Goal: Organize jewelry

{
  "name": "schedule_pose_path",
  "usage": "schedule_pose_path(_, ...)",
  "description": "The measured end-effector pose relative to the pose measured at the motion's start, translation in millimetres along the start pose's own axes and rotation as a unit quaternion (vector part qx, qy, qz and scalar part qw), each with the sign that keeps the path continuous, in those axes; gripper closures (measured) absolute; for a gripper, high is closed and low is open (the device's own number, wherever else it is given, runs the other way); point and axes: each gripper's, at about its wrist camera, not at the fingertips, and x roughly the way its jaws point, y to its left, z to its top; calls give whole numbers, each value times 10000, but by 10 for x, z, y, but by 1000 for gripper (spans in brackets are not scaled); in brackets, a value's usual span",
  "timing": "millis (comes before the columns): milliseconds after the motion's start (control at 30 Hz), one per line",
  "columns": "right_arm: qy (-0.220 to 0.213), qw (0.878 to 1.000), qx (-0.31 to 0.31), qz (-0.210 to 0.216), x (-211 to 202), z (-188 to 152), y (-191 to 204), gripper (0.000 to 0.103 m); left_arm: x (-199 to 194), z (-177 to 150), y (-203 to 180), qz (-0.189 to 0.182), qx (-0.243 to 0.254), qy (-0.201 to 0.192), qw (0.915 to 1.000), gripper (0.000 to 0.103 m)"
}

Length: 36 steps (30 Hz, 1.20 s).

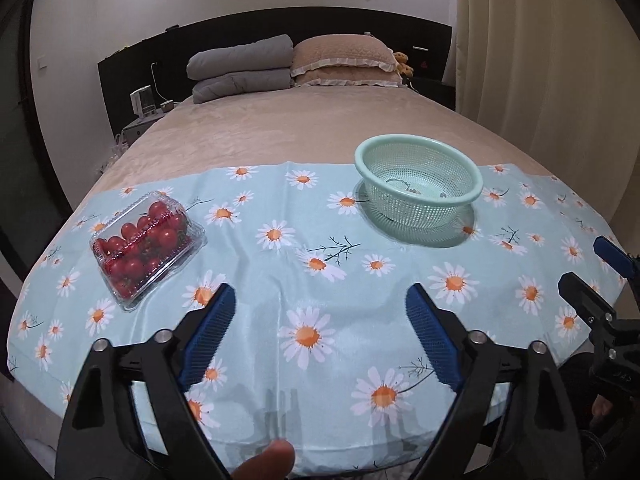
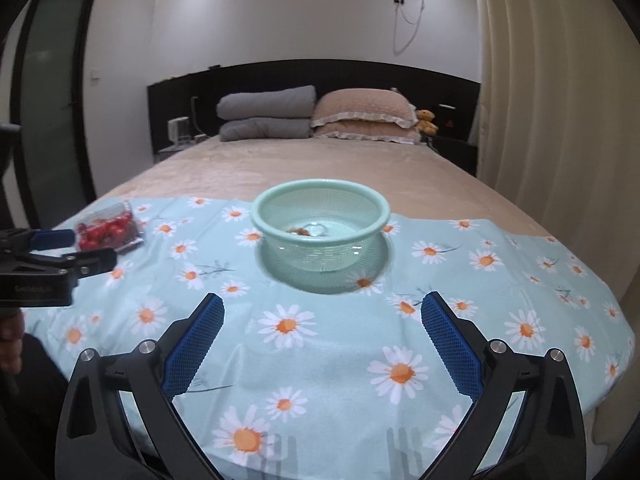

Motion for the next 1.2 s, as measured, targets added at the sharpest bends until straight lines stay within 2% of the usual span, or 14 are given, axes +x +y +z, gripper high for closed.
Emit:
schedule_pose_path(67,69,9999,-83,-68,-87,-2,57,11,-111,-57,-33,47,183,-34,9998,38)
schedule_pose_path(100,83,9998,-150,-80,-134,-13,90,33,-167,-72,-40,84,231,-64,9997,48)
schedule_pose_path(133,134,9997,-208,-58,-162,-14,112,71,-226,-72,-47,120,272,-118,9995,55)
schedule_pose_path(200,317,9993,-195,87,-181,-23,133,92,-358,-91,-43,154,269,-294,9991,59)
schedule_pose_path(233,303,9993,-192,126,-214,-34,147,99,-411,-95,-42,209,275,-350,9988,72)
schedule_pose_path(300,322,9991,-245,79,-276,-46,182,99,-497,-93,-48,337,246,-391,9984,84)
schedule_pose_path(367,225,9996,-193,-25,-351,-55,202,96,-578,-102,-44,325,244,-438,9982,83)
schedule_pose_path(400,155,9998,-123,-75,-392,-64,195,88,-626,-106,-37,342,205,-487,9980,67)
schedule_pose_path(433,61,9998,-33,-159,-435,-76,183,55,-688,-120,-40,388,184,-583,9974,26)
schedule_pose_path(467,-25,9996,94,-263,-471,-86,159,28,-766,-128,-37,434,164,-791,9958,9)
schedule_pose_path(500,-218,9988,231,-383,-542,-103,135,8,-853,-144,-39,530,141,-1020,9933,6)
schedule_pose_path(567,-469,9977,339,-346,-666,-115,108,8,-965,-143,-69,661,237,-1180,9905,6)
schedule_pose_path(800,-420,9972,80,-616,-848,-118,169,8,-1125,-204,-167,569,513,-1205,9898,6)
schedule_pose_path(1200,-309,9972,-113,-674,-895,-173,341,8,-1152,-325,-117,290,69,-994,9946,6)
